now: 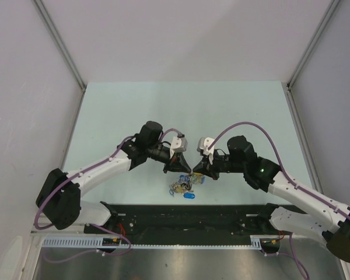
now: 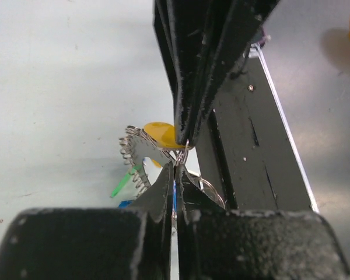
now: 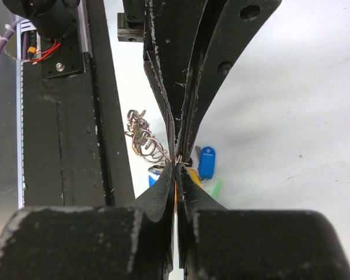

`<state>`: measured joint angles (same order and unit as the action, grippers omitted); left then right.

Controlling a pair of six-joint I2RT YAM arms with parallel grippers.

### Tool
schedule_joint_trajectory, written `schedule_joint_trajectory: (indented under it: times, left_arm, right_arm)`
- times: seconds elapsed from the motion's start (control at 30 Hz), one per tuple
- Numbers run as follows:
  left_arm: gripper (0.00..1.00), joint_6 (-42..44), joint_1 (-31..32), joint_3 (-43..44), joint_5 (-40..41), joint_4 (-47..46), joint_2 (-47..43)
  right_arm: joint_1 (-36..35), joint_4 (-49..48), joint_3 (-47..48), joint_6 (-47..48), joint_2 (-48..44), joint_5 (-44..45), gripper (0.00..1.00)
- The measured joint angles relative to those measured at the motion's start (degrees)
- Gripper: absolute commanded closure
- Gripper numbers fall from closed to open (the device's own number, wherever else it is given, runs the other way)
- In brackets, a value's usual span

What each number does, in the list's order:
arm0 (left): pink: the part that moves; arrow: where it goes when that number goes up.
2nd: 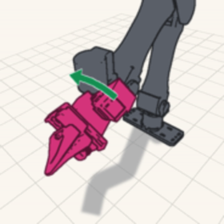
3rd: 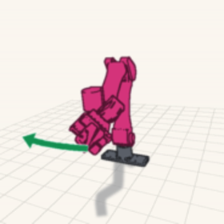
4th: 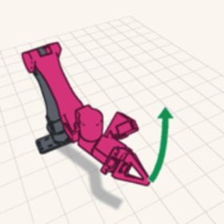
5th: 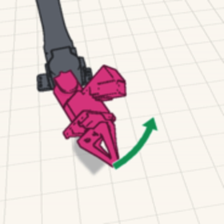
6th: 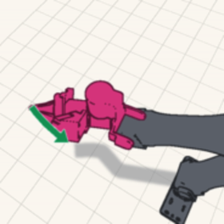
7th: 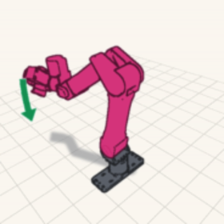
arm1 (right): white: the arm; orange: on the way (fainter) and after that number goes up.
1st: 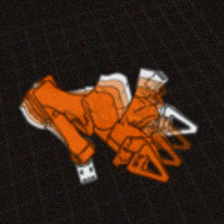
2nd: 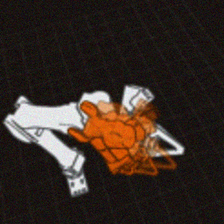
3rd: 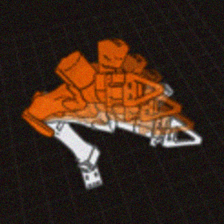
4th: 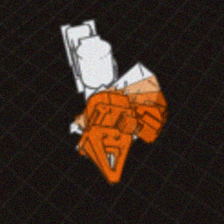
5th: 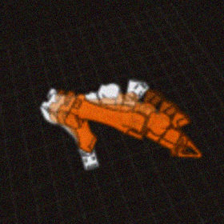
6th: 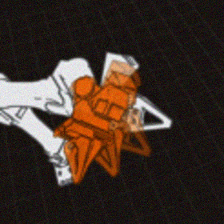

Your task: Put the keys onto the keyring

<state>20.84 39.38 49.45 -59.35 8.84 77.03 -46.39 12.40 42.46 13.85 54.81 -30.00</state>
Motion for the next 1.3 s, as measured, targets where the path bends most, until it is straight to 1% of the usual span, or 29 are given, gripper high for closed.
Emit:
schedule_joint_trajectory:
  times: [0.1, 0.3, 0.43, 0.63, 0.87, 0.9, 0.93, 0.97, 1.13, 1.3]
  left_arm:
    - [0.99, -4.24, -0.07, -1.55, 1.66, -4.24, -1.95]
    - [1.0, -15.54, -0.57, -8.35, 6.86, -16.0, -9.09]
    - [1.0, -22.58, -0.76, -12.39, 11.32, -22.14, -13.42]
    - [1.0, -33.03, -0.94, -18.58, 17.57, -31.15, -18.34]
    - [1.0, -40.44, -0.98, -24.06, 23.12, -39.1, -21.05]
    - [0.99, -40.96, -1.01, -25.0, 23.76, -40.24, -21.51]
    - [0.94, -41.44, -1.01, -25.86, 24.39, -40.96, -22.01]
    - [0.85, -41.86, -1.01, -26.64, 24.96, -41.53, -22.62]
    - [0.73, -41.97, -1.11, -29.66, 27.78, -42.62, -26.1]
    - [0.63, -39.74, -1.44, -30.1, 28.79, -41.92, -29.33]
  right_arm:
    - [0.04, -0.15, 0.04, 0.04, -1.25, 0.92, 1.0]
    - [-0.04, -0.33, 0.52, 0.26, -2.8, 1.75, 1.0]
    - [-0.57, -1.16, 0.9, 0.42, -2.73, 2.19, 1.0]
    - [-3.23, -3.32, 1.25, 0.39, -0.59, 3.91, 1.0]
    - [-4.35, -7.61, 0.72, -0.22, 1.11, 5.95, 1.0]
    - [-4.39, -8.26, 0.5, -0.24, 1.36, 6.05, 1.0]
    - [-4.44, -8.72, 0.46, -0.24, 1.73, 6.08, 1.0]
    - [-4.46, -9.14, 0.37, -0.24, 1.95, 6.05, 1.0]
    - [-4.68, -10.73, 0.26, -0.17, 2.34, 5.03, 1.0]
    - [-4.85, -10.34, 0.24, 0.02, 2.73, 4.0, 1.0]
